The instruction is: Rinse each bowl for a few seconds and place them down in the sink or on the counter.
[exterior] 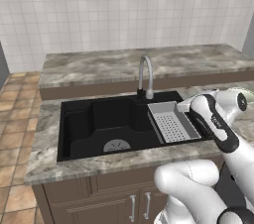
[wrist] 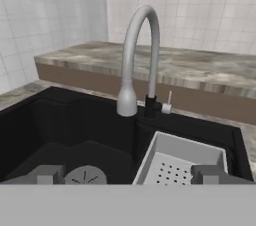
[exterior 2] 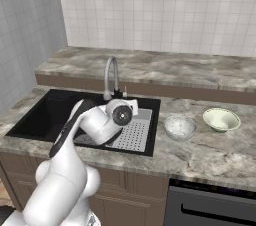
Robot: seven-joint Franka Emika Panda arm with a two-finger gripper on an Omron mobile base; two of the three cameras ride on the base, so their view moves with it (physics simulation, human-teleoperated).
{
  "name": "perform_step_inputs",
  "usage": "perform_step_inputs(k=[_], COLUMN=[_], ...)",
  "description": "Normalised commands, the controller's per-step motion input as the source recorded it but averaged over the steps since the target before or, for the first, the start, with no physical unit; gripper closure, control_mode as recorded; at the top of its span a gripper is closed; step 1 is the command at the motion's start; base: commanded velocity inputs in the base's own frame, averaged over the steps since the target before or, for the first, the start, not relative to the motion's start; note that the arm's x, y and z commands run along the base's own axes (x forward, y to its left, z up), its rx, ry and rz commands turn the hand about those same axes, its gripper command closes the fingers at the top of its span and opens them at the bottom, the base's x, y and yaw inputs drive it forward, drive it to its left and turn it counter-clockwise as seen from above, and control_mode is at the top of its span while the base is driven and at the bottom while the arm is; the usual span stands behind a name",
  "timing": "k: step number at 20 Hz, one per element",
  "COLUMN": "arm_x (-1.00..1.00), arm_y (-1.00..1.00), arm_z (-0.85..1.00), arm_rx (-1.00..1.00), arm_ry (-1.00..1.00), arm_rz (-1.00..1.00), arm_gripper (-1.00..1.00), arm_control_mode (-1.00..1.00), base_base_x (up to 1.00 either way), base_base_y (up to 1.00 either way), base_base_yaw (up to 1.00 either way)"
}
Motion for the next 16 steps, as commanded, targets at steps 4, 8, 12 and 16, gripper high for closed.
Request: perform_step_inputs(k=[4, 8, 12, 16], arm_x=[0.36, 0.24, 0.19, 0.13], arm_y=[-0.19, -0.13, -0.01, 0.0], arm_z=[-0.05, -0.07, -0.11, -0.06], arm_rx=[0.09, 0.05, 0.01, -0.02], arm_ry=[-0.05, -0.1, -0.18, -0.24], arm_rz=[0.09, 0.08, 0.06, 0.04], arm_gripper=[-1.0, -1.0, -1.0, -1.0], arm_control_mode=[-1.0, -1.0, -1.0, -1.0], base_base_x=[0.0, 0.0, 0.0, 0.0], base_base_y=[0.0, 0.0, 0.0, 0.0], base_base_yaw=[0.0, 0.0, 0.0, 0.0])
